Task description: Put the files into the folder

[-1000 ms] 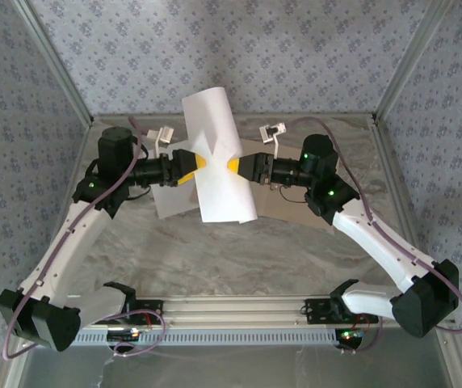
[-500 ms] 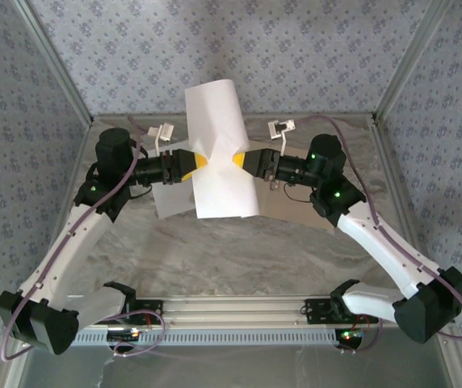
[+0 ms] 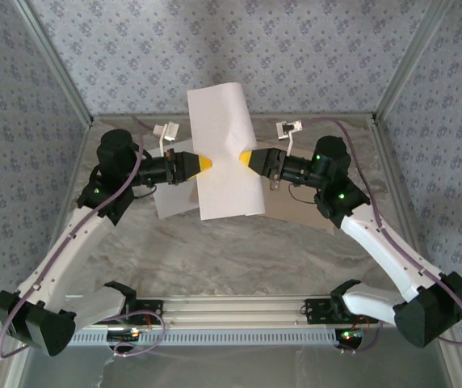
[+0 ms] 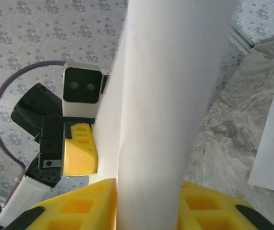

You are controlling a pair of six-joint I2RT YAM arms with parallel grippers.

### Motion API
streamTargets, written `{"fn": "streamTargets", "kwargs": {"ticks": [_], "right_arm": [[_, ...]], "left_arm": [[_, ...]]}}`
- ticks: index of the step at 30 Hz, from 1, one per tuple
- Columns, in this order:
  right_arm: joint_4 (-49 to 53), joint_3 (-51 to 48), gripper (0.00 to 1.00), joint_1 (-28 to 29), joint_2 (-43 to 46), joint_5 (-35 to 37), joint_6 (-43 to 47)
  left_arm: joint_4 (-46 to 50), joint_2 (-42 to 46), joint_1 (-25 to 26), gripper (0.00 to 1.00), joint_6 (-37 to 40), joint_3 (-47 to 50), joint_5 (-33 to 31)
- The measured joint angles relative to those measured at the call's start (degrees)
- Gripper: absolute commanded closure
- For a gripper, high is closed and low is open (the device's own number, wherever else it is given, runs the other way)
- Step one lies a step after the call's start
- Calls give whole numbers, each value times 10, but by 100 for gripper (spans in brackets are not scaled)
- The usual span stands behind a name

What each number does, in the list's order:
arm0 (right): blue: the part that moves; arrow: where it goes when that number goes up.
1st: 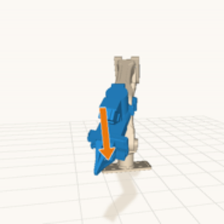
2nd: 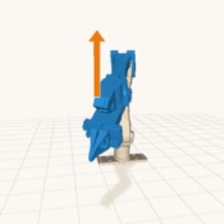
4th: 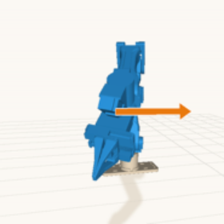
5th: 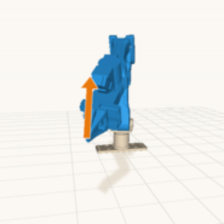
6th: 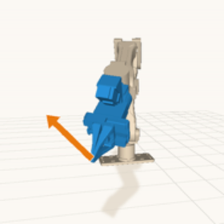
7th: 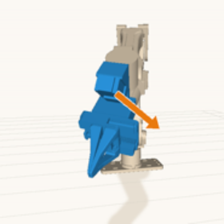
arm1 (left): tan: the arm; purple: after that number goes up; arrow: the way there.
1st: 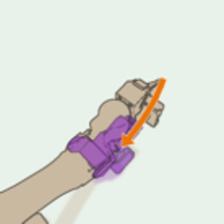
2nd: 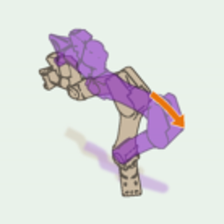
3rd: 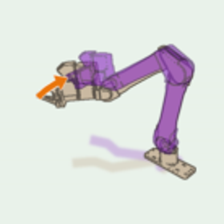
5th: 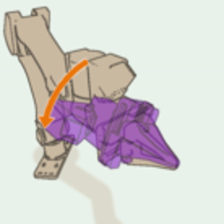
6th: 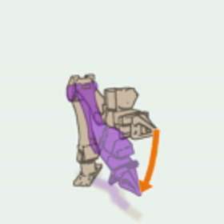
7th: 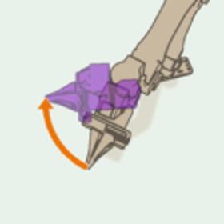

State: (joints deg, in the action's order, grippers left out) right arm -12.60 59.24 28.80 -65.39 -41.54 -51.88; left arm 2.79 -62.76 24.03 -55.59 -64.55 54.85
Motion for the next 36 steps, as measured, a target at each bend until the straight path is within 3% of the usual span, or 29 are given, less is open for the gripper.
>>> {"fn": "streamTargets", "kwargs": {"ticks": [5,7,16,21,28,36], "right_arm": [[-7,-20,65,-9,12,2,-8],[-11,-28,60,-12,14,2,-14],[-64,-70,15,-43,19,-12,-72],[-114,-131,0,-86,25,-24,-156],[-298,-221,0,-130,1,-43,-355],[-423,-248,0,-143,-17,-48,-499]], "left_arm": [[2,0,0,98,0,-1,-2],[3,0,0,100,0,-2,-2],[31,-10,0,100,3,-37,-7],[78,-25,0,100,9,-100,-17],[101,-77,22,100,0,-147,-22],[103,-149,58,100,-18,-206,-24]]}}
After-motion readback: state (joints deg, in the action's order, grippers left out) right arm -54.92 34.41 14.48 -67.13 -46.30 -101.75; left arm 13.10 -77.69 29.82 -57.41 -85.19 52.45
